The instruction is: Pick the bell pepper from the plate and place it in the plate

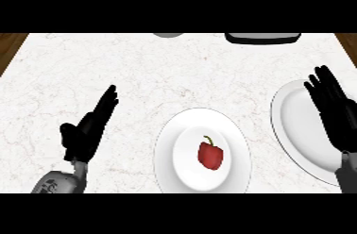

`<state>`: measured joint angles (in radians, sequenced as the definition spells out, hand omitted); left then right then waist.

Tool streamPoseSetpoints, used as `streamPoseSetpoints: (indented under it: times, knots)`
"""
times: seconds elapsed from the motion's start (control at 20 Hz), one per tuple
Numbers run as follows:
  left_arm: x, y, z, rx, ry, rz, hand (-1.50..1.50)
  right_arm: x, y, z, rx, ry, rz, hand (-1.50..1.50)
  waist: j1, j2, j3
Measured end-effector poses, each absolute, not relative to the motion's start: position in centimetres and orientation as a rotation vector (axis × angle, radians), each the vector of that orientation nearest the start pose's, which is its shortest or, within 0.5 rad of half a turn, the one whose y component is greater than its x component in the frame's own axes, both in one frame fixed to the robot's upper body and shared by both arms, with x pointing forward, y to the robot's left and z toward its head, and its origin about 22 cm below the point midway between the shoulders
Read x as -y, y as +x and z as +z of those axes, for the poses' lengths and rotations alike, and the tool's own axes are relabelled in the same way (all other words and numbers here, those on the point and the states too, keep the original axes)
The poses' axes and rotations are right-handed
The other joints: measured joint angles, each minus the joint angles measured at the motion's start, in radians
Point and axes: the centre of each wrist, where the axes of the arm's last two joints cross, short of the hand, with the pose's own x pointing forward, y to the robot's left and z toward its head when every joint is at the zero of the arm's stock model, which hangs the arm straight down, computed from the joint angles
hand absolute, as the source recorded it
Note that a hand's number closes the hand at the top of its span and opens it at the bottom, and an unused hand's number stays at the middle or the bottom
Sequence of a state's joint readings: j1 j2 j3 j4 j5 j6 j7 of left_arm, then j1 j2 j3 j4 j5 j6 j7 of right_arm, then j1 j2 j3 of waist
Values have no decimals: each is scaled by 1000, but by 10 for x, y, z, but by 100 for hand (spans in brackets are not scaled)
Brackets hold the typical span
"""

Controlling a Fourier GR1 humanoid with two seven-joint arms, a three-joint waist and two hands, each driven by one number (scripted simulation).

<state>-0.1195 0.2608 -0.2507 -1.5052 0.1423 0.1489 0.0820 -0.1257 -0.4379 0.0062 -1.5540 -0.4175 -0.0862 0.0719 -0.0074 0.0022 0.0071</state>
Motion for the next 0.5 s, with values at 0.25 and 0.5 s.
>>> streamPoseSetpoints:
  times: [0.25, 0.5]
  knots:
    - [-228, 274, 45, 1633, 31, -324, 0, 307, 274, 29, 1289, 111, -95, -150, 27, 3, -4]
    - [-226, 282, 70, 1745, 2, -444, 0, 303, 282, 26, 1028, -35, 261, -150, 70, 7, -11]
